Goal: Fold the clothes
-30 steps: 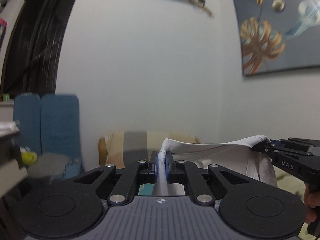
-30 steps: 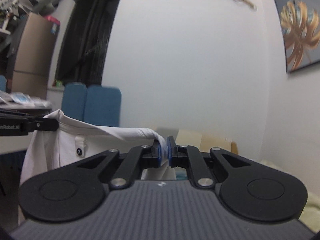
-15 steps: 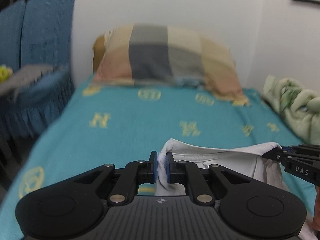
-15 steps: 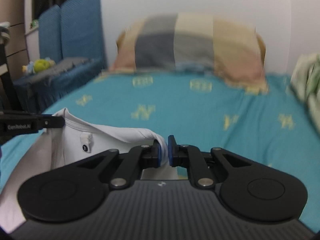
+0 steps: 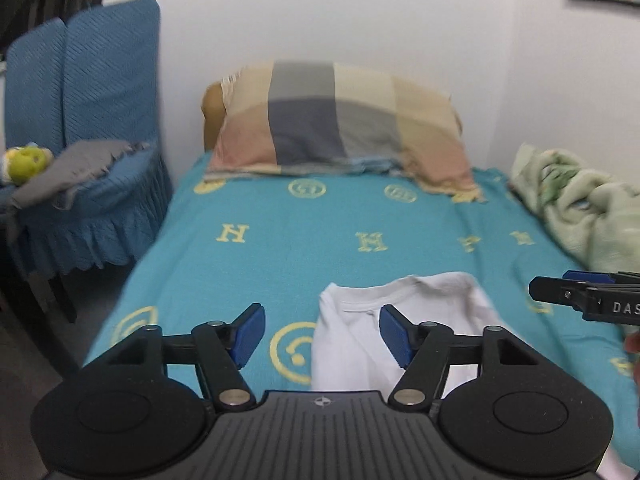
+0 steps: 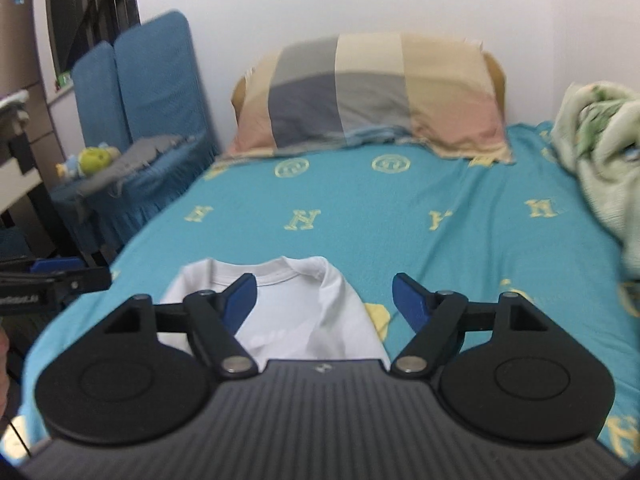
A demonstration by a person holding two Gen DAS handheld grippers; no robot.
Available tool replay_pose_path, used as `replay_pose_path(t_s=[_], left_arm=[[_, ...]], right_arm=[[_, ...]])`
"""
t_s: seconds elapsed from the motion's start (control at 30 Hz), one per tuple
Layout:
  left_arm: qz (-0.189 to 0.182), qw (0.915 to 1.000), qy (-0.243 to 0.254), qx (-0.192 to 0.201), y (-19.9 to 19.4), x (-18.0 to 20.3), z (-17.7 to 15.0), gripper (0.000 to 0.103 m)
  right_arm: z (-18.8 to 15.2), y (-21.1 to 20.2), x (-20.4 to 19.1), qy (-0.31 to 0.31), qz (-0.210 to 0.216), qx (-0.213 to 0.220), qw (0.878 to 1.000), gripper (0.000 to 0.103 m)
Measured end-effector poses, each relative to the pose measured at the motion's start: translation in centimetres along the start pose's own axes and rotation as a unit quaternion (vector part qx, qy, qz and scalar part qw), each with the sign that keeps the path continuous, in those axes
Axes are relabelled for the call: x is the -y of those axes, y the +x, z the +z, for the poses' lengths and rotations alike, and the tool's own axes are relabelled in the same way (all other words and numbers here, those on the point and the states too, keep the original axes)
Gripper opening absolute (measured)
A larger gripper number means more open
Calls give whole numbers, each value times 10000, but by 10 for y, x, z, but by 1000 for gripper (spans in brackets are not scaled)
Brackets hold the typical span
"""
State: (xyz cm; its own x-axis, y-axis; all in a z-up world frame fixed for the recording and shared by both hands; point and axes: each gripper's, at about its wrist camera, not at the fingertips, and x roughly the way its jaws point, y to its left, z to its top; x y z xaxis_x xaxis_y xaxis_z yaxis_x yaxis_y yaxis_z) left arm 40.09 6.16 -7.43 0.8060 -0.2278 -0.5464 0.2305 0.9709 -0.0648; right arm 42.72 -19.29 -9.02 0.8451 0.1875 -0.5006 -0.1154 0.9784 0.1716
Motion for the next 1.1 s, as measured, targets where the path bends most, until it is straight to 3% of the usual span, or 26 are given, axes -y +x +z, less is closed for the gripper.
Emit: replay_pose_path(t_s=[0.3, 0.53, 0.63, 0.77, 1.1], left_arm=[[-200, 9985, 332, 390, -198, 51, -57, 71], [-494, 9959, 486, 580, -297, 95, -114, 75], [-686, 9946, 569, 538, -311, 111, -136, 76], [-754, 9919, 978, 293, -295, 131, -161, 76], [-548, 9824, 1695, -562, -185, 131, -196, 70]], right_arm=[[-34, -176, -31, 165, -5, 368, 9992, 76], [-91, -273, -51, 143, 160, 535, 9983, 76], [-111, -289, -54, 74, 168, 467, 9987, 76], [-127, -297, -41, 370, 153, 481, 9980, 76], [-147, -253, -8, 1237, 269, -162, 9918, 76]])
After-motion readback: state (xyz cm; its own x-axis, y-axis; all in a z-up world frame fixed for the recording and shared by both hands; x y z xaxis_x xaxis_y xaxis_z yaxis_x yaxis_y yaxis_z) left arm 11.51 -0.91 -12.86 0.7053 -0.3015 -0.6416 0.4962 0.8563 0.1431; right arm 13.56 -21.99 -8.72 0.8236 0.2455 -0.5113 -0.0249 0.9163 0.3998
